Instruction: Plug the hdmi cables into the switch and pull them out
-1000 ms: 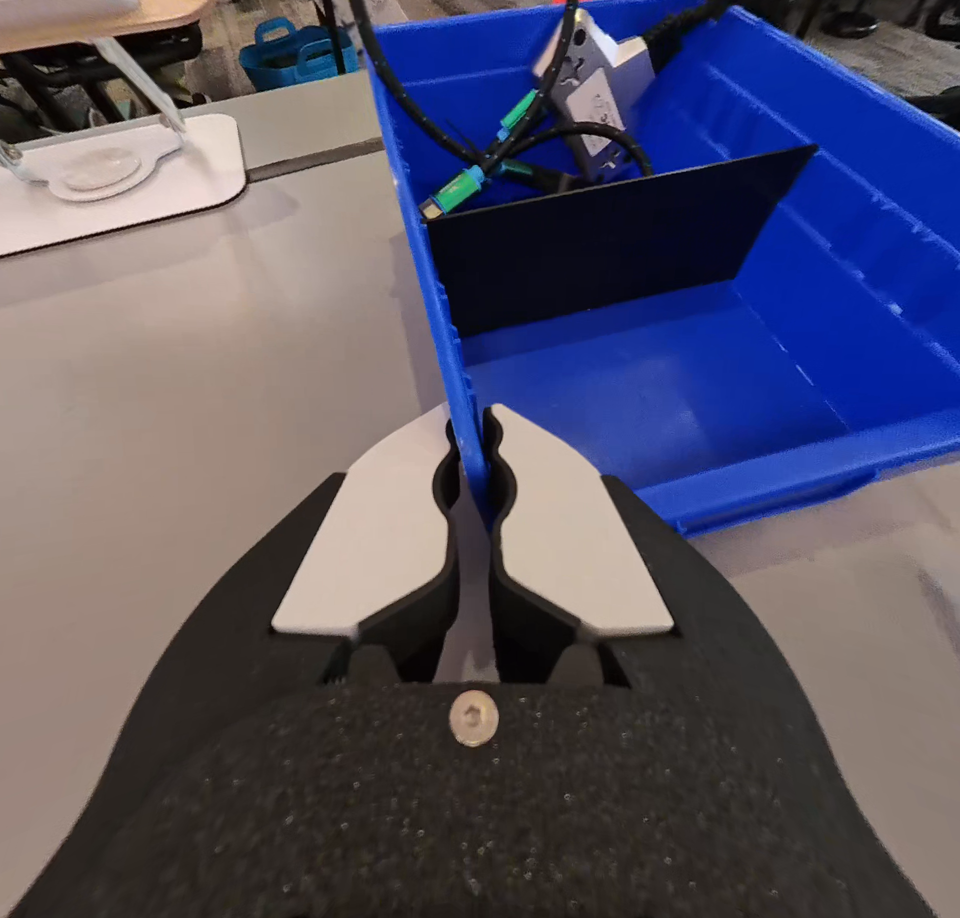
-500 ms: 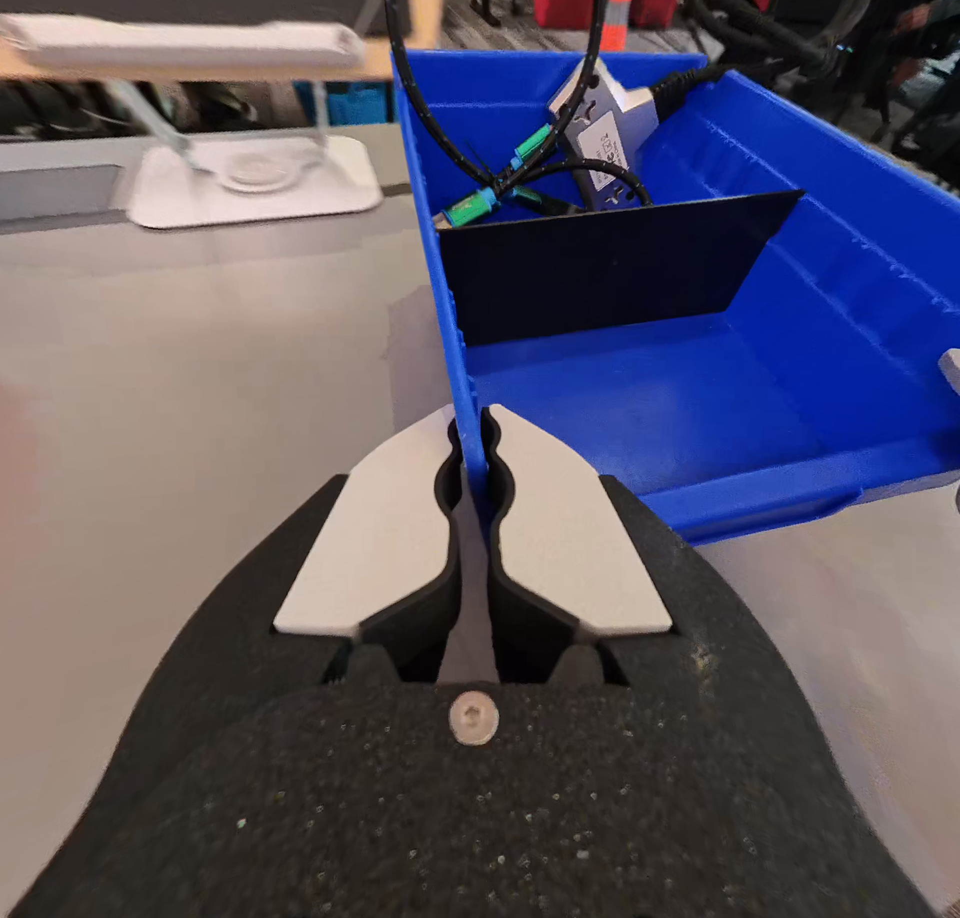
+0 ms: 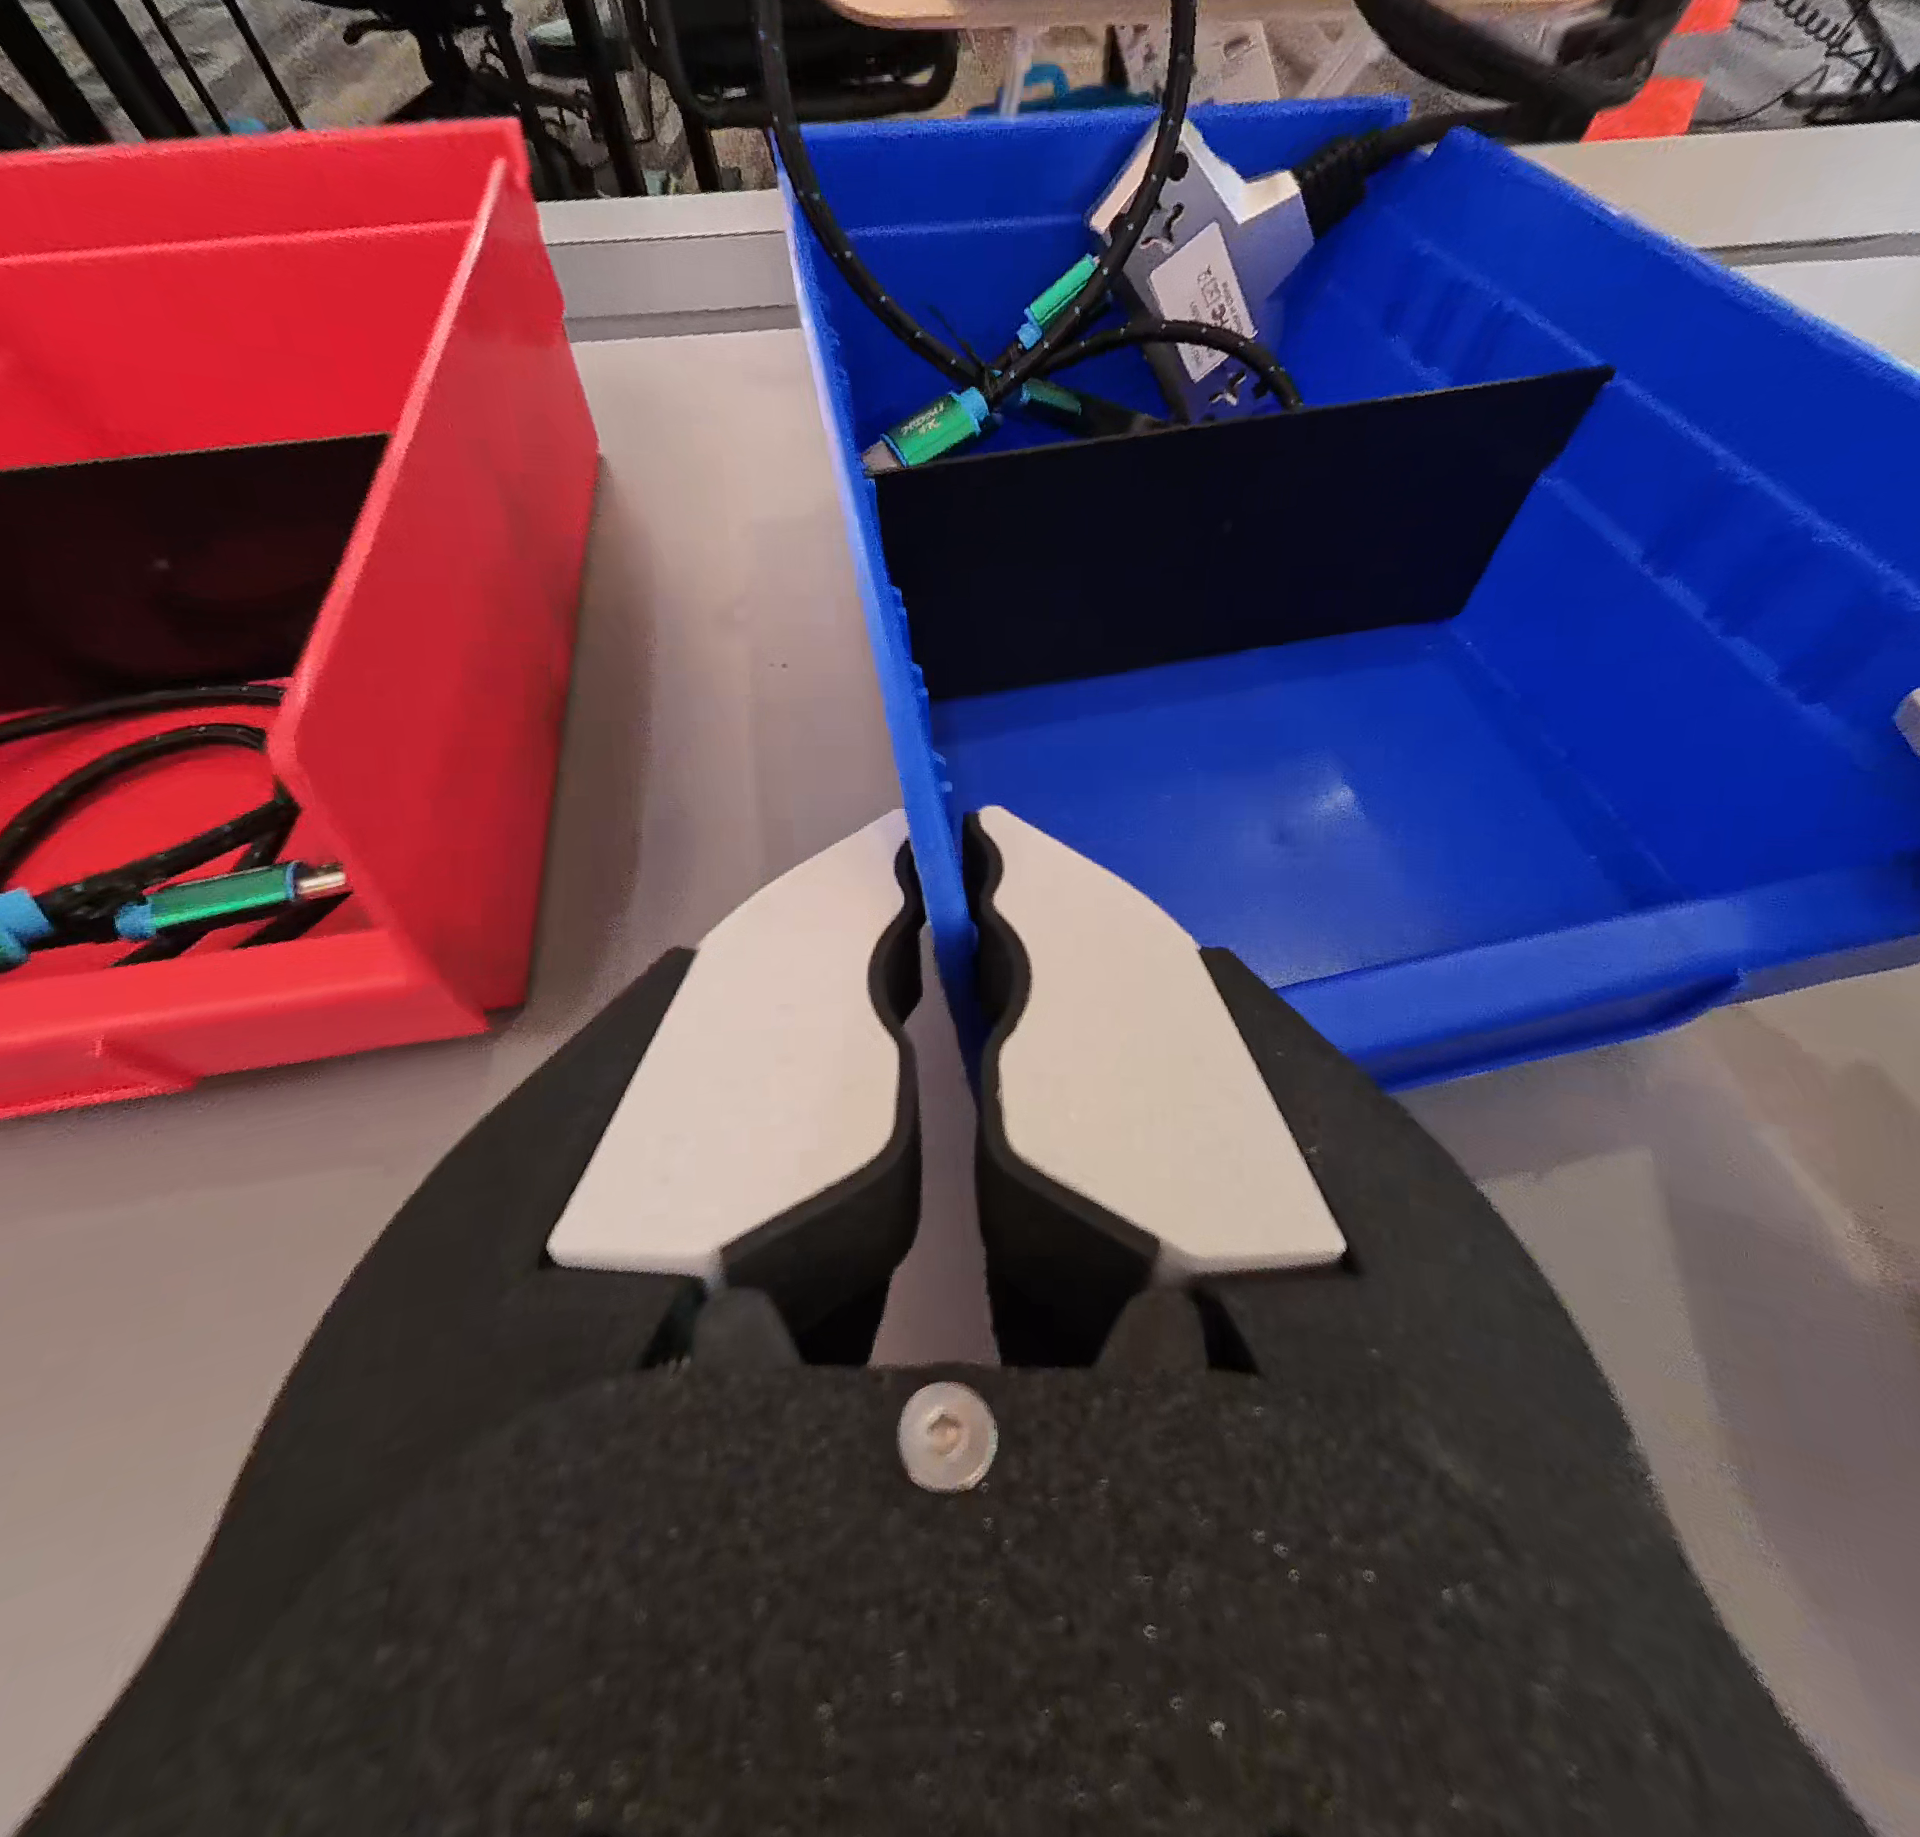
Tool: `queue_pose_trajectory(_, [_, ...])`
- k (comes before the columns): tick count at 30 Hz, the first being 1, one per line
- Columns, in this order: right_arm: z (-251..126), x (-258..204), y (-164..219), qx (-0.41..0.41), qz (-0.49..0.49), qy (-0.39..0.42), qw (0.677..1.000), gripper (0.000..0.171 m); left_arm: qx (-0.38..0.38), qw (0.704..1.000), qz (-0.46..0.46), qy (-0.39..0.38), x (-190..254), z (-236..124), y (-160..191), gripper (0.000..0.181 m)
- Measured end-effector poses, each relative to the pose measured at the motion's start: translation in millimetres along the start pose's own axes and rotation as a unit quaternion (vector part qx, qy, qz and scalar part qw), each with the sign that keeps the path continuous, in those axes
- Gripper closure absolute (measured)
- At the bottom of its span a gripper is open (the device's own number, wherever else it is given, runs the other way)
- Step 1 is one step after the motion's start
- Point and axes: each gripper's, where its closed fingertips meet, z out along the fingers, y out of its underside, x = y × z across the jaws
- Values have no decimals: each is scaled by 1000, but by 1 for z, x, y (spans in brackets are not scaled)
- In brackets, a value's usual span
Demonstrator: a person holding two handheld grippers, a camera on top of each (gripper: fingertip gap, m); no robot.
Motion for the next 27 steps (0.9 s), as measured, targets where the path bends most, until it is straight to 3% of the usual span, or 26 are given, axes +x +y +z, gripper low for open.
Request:
queue_pose_trajectory(3, [2, -8, 6, -8, -9, -17, 1000, 167, 10, 999, -17, 35, -5, 2, 6, 174])
queue_pose_trajectory(6, [-7, -21, 7, -28, -7, -97, 995, 159, -10, 995, -32, 99, -2, -18, 9, 145])
queue_pose_trajectory(8, [-26, -17, -8, 2, -22, -129, 991, 147, 15, 991, -52, 122, -19, -47, 0, 129])
queue_pose_trajectory(10, [-47, -9, -28, 39, -54, -152, 986, 137, 46, 993, -58, 89, -66, -74, -7, 122])
queue_pose_trajectory(12, [-61, 3, -46, 54, -87, -156, 982, 135, 47, 998, -51, 3, -141, -90, -4, 121])
queue_pose_trajectory(14, [-71, 4, -64, 70, -111, -164, 978, 135, 19, 997, -55, -51, -208, -91, 8, 111])
queue_pose_trajectory(16, [-76, -14, -75, 81, -128, -188, 970, 137, -9, 994, -90, -54, -253, -75, 19, 107])
queue_pose_trajectory(20, [-75, -93, -64, 71, -142, -271, 949, 144, -34, 993, -100, -45, -290, -23, 20, 121])
queue_pose_trajectory(22, [-71, -137, -41, 26, -134, -310, 941, 144, -46, 994, -87, -51, -297, -3, 19, 141])
queue_pose_trajectory(23, [-71, -157, -30, 6, -125, -322, 938, 146, -55, 993, -87, -57, -300, 1, 20, 167])
queue_pose_trajectory(24, [-71, -174, -21, -9, -117, -330, 937, 148, -58, 993, -93, -51, -300, 1, 20, 178])
queue_pose_trajectory(27, [-63, -211, 2, -44, -131, -308, 941, 146, -62, 993, -81, -60, -296, -16, 29, 179])
